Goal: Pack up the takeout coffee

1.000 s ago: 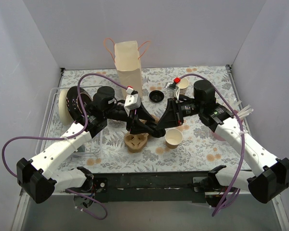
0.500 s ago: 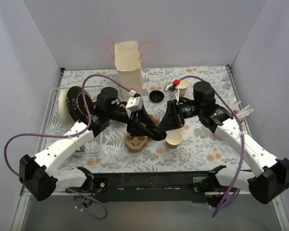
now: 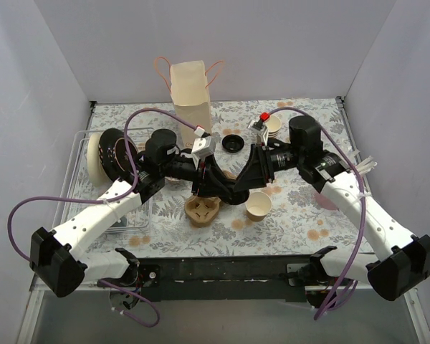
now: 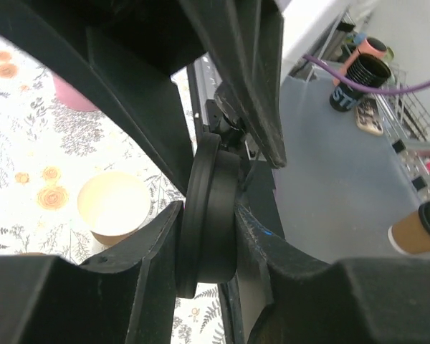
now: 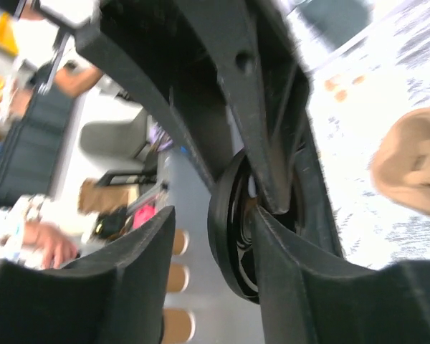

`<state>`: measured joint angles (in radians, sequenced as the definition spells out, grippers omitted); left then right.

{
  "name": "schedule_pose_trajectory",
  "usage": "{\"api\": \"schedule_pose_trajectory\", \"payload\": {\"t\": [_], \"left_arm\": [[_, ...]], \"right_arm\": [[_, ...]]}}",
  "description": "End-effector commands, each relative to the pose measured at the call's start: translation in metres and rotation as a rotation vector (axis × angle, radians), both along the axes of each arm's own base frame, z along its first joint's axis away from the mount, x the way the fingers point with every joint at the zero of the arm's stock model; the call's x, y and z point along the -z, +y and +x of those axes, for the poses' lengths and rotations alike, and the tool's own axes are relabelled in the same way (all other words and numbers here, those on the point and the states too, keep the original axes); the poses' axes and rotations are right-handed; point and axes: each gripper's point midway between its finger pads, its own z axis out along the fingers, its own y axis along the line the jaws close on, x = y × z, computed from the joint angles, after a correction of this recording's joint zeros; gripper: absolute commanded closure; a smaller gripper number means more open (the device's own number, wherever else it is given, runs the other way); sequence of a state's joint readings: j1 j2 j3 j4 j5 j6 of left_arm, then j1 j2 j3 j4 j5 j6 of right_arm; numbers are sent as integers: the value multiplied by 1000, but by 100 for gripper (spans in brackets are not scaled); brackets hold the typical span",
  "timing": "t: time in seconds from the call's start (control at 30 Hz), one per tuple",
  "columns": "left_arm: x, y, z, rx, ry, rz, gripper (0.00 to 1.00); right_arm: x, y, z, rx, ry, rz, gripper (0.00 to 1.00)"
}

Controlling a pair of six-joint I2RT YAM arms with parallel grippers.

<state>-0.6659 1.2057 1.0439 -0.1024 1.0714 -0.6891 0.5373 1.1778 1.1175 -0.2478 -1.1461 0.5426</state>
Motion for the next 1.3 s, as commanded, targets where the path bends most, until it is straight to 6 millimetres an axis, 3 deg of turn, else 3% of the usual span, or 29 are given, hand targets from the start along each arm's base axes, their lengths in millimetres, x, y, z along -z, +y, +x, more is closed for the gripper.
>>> {"api": "schedule_pose_trajectory", "payload": {"t": [0.0, 0.07, 0.1, 0.17, 0.2, 0.27, 0.3, 0.37, 0.4, 0.43, 0.63, 0.7, 0.8, 0.97, 1.27], "left_arm": [[-10, -2, 7, -96, 109, 3, 70], [-6, -2, 11, -142, 167, 18, 70], [-3, -3, 13, -176, 236, 30, 70], [2, -6, 24, -253, 323, 33, 68], [7, -9, 30, -290, 363, 42, 68], [9, -17, 41, -358, 498, 37, 69], [20, -25, 48, -384, 565, 64, 71], [22, -35, 61, -448, 723, 78, 74], [38, -44, 70, -474, 789, 111, 75], [41, -50, 72, -488, 869, 123, 77], [65, -93, 66, -454, 947, 203, 71], [73, -96, 64, -463, 960, 213, 71], [81, -96, 64, -465, 974, 208, 71], [94, -97, 63, -479, 1015, 232, 71], [116, -100, 62, -502, 1038, 283, 67]], "right_arm": [[-25, -16, 44, 258, -103, -32, 32], [-35, -30, 59, 383, -119, -67, 26], [-36, -41, 78, 500, -146, -98, 24], [-47, -55, 85, 612, -192, -135, 24], [-45, -64, 96, 698, -212, -170, 24], [-40, -76, 97, 773, -220, -215, 24], [-34, -86, 105, 847, -223, -254, 24], [-21, -96, 101, 887, -209, -295, 24], [-16, -102, 103, 925, -208, -318, 24], [-13, -107, 99, 943, -202, -327, 24], [39, -125, 84, 987, -120, -453, 25], [57, -128, 81, 997, -80, -481, 25], [64, -132, 76, 1023, -70, -474, 25], [95, -137, 63, 1029, -9, -504, 26], [131, -137, 54, 1019, 62, -535, 30]]}}
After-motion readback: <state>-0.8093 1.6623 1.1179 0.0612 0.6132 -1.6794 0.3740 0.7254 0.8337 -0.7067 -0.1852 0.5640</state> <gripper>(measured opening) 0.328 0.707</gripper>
